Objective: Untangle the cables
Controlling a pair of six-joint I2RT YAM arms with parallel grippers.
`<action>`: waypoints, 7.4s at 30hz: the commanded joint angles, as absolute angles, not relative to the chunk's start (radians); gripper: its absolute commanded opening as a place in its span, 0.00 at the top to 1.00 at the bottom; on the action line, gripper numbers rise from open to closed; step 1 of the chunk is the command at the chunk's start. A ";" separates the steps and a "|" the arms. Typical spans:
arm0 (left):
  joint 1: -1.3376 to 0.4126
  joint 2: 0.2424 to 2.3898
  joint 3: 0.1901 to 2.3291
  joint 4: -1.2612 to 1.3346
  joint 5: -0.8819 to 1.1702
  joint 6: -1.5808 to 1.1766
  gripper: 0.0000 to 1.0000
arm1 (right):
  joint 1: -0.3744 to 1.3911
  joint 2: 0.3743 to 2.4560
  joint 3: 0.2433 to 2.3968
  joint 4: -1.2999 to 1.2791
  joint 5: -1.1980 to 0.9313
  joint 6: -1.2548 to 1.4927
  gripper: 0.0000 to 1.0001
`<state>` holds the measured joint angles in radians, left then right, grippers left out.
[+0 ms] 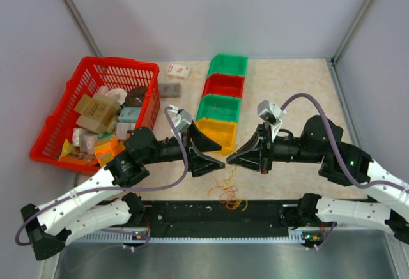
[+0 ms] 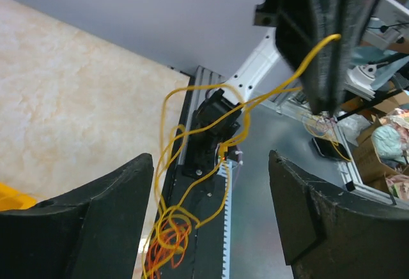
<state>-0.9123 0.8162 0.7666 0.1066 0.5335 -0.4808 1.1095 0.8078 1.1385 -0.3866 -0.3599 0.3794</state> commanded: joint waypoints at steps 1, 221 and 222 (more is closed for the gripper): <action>-0.911 0.775 0.782 0.264 0.620 -0.489 0.22 | 1.115 0.819 1.143 -0.324 -0.371 0.394 1.00; -1.252 0.048 1.577 -0.919 -1.066 0.077 1.00 | 1.221 -0.055 1.215 -0.985 1.523 0.359 1.00; -1.252 0.046 1.583 -0.922 -1.068 0.078 1.00 | 1.220 -0.060 1.216 -0.985 1.520 0.359 1.00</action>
